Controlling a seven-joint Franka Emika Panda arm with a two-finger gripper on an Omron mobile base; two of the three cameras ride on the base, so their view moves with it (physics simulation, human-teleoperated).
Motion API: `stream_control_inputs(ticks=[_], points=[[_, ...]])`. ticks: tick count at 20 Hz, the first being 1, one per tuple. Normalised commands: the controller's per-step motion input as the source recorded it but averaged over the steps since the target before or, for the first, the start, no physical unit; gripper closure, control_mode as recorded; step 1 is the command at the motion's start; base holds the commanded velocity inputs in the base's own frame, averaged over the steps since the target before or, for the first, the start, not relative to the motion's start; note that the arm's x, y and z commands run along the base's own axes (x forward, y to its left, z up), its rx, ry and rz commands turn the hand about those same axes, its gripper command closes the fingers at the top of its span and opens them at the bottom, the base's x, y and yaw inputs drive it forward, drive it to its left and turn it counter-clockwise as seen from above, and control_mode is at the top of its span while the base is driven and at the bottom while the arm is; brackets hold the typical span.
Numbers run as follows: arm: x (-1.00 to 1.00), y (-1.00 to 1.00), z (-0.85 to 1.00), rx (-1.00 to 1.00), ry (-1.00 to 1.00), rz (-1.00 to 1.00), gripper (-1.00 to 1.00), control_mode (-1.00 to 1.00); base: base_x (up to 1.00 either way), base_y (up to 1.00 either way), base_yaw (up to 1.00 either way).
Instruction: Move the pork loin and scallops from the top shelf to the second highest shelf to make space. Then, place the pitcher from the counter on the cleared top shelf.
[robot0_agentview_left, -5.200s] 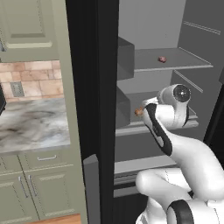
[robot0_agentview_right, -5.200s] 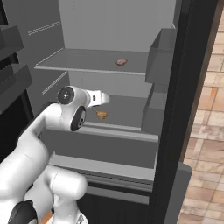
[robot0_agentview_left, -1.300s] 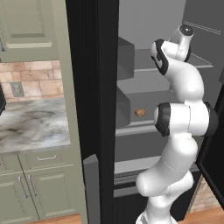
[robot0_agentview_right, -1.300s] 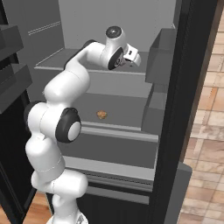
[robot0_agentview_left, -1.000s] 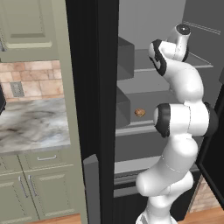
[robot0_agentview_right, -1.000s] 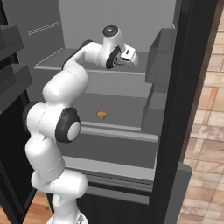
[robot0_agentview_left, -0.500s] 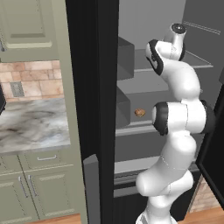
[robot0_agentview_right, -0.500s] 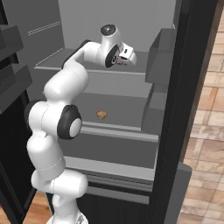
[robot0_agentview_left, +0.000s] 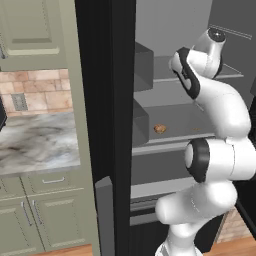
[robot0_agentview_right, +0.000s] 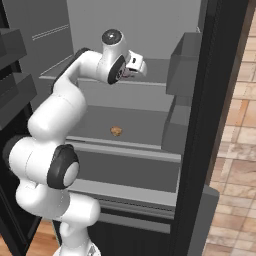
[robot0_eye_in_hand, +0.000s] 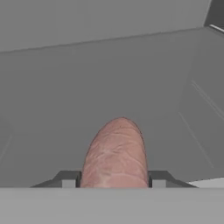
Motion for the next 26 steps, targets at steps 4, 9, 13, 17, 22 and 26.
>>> stream_control_inputs(ticks=[4, 9, 13, 17, 22, 26], points=[[-1.00, 0.45, -0.01, -0.16, -0.02, 0.13, 1.00, -1.00, 0.00, 0.00, 0.00], [-1.00, 0.05, -0.18, -0.09, -0.01, 0.04, 1.00, -1.00, 0.00, 0.00, 0.00], [-1.00, -0.12, -0.59, -0.02, 0.06, 0.00, 1.00, -1.00, 0.00, 0.00, 0.00], [-0.90, -0.13, -0.91, 0.00, 0.17, 0.00, 1.00, -1.00, 0.00, 0.00, 0.00], [-0.19, -0.15, -0.62, 0.00, 0.07, 0.00, 1.00, -1.00, 0.00, 0.00, 0.00], [0.29, -0.26, -0.22, 0.00, 0.00, 0.00, 1.00, -1.00, 0.00, 0.00, 0.00]])
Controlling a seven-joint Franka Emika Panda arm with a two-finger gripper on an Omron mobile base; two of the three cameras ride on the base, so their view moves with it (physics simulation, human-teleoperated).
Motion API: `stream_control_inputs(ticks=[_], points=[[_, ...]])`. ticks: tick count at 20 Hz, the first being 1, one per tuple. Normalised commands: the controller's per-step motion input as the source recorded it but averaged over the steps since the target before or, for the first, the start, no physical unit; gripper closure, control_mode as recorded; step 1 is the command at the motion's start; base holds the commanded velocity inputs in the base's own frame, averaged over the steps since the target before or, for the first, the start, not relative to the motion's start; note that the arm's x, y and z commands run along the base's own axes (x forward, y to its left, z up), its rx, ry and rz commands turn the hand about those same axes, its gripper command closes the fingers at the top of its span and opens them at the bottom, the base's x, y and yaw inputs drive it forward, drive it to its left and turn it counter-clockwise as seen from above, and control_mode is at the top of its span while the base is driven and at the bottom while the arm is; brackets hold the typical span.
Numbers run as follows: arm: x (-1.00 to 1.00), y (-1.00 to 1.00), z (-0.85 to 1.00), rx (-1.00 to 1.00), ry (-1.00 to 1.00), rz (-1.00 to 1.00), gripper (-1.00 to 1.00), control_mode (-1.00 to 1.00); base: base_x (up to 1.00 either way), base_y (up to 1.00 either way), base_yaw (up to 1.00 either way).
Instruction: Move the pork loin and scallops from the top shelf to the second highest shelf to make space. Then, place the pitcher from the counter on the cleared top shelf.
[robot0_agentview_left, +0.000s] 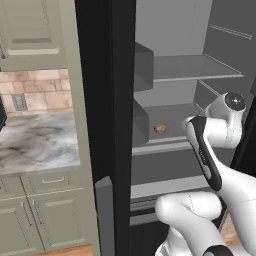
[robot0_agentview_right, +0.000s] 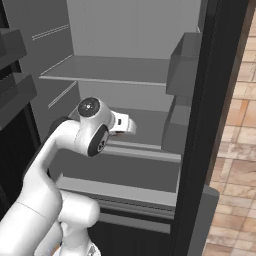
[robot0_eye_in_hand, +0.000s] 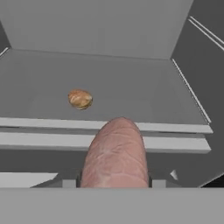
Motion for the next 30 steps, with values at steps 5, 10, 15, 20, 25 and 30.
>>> stream_control_inputs(ticks=[5, 10, 15, 20, 25, 30], points=[[0.60, -0.34, -0.27, 0.00, 0.01, 0.00, 1.00, -1.00, 0.00, 0.00, 0.00], [0.73, -0.18, -0.32, 0.00, 0.03, 0.00, 1.00, -1.00, 0.00, 0.00, 0.00], [0.63, -0.23, -0.49, 0.00, 0.01, 0.00, 1.00, -1.00, 0.00, 0.00, 0.00], [0.59, -0.25, -0.58, 0.00, 0.00, 0.00, 1.00, -1.00, 0.00, 0.00, 0.00], [0.66, -0.22, -0.30, 0.00, 0.00, 0.00, 1.00, -1.00, 0.00, 0.00, 0.00], [0.67, -0.29, 0.00, 0.03, 0.00, 0.00, -1.00, -1.00, 0.00, 0.00, 0.00]])
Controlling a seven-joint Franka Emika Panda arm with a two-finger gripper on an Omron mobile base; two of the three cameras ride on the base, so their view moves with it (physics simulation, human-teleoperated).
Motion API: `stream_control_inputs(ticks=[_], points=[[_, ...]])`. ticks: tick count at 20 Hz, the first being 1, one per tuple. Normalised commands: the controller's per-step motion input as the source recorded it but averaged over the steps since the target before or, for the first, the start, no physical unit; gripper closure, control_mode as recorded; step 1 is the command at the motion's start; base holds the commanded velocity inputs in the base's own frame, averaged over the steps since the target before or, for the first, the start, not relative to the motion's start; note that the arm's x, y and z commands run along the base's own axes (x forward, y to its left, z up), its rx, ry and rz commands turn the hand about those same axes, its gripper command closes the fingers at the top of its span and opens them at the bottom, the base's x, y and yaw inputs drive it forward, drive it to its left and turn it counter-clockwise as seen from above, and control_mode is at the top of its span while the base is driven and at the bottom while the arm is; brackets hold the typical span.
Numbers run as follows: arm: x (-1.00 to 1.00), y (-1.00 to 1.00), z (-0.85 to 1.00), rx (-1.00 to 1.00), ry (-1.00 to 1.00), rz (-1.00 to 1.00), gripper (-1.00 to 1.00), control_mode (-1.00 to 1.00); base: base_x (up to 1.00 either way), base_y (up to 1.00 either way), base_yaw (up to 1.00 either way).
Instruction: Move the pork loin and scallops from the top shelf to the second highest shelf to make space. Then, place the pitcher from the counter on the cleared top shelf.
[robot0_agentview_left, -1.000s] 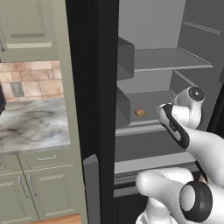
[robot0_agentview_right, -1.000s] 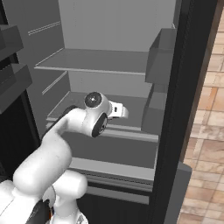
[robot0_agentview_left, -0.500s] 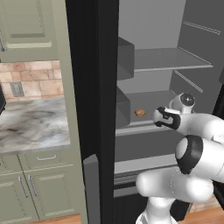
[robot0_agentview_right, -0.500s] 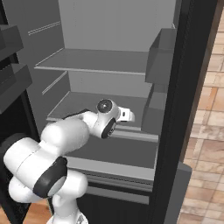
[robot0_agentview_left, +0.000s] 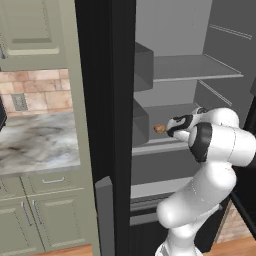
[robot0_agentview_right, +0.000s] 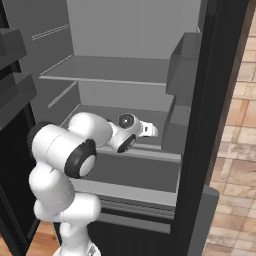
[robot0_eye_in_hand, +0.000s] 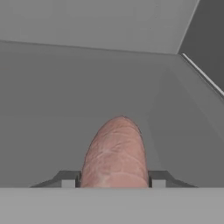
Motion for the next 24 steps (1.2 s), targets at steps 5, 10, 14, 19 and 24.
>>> stream_control_inputs(ticks=[5, 10, 14, 19, 24], points=[[0.27, -0.11, 0.00, 0.00, 0.00, 0.00, -1.00, -1.00, 0.00, 0.00, 0.00], [-0.13, 0.04, 0.33, 0.00, -0.01, 0.00, -1.00, -1.00, 0.00, 0.00, 0.00], [-0.39, 0.22, 0.99, -0.06, -0.01, 0.00, -1.00, -1.00, 0.00, 0.00, 0.00], [-0.44, 0.36, 1.00, -0.10, 0.00, 0.00, -1.00, -1.00, 0.00, 0.00, 0.00], [-0.34, 0.24, 1.00, -0.03, 0.00, 0.00, -1.00, -1.00, 0.00, 0.00, 0.00]])
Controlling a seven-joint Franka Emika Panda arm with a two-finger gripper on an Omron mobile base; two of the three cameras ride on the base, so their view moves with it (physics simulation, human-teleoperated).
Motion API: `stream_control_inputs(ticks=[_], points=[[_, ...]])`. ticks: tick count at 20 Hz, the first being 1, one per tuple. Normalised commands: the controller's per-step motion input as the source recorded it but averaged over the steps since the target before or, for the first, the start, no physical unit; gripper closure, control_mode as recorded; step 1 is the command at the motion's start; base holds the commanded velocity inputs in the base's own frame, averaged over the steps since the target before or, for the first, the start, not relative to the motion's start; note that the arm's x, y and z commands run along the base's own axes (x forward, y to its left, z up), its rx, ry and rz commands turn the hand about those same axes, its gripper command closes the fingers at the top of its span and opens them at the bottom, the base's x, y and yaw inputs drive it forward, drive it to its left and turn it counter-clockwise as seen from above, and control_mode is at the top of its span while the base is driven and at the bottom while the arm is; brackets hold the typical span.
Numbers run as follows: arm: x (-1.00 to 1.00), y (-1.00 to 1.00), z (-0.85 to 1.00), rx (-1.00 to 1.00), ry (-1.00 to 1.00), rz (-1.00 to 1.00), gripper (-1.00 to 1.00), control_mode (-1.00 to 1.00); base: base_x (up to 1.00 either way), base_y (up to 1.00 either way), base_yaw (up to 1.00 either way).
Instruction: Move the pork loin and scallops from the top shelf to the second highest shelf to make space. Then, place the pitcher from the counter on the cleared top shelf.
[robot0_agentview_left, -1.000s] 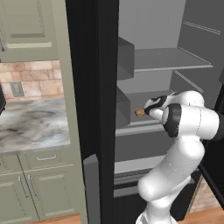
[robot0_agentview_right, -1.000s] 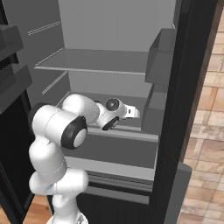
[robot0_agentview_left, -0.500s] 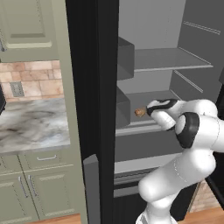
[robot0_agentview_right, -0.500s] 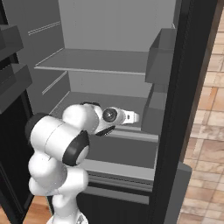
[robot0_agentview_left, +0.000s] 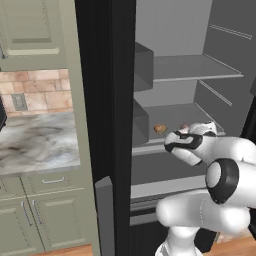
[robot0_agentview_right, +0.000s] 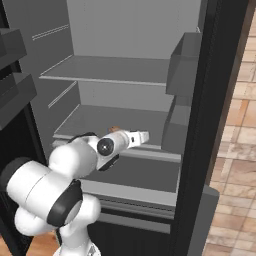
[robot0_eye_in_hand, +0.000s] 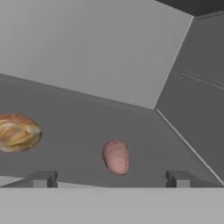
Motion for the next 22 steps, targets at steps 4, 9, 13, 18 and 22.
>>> stream_control_inputs(ticks=[4, 9, 13, 18, 22], points=[[-0.26, 0.12, 1.00, 0.00, 0.03, 0.00, -1.00, -1.00, 0.00, 0.00, 0.00], [-0.31, 0.13, 1.00, 0.00, 0.12, 0.00, -1.00, -1.00, 0.00, 0.00, 0.00], [-0.32, 0.24, 0.96, 0.02, 0.28, 0.01, -1.00, -1.00, 0.00, 0.00, 0.00], [-0.40, 0.40, 0.32, 0.16, 0.28, 0.09, -1.00, -1.00, 0.00, 0.00, 0.00], [-0.59, 0.40, -0.12, 0.18, 0.22, 0.20, -1.00, -1.00, 0.00, 0.00, 0.00]])
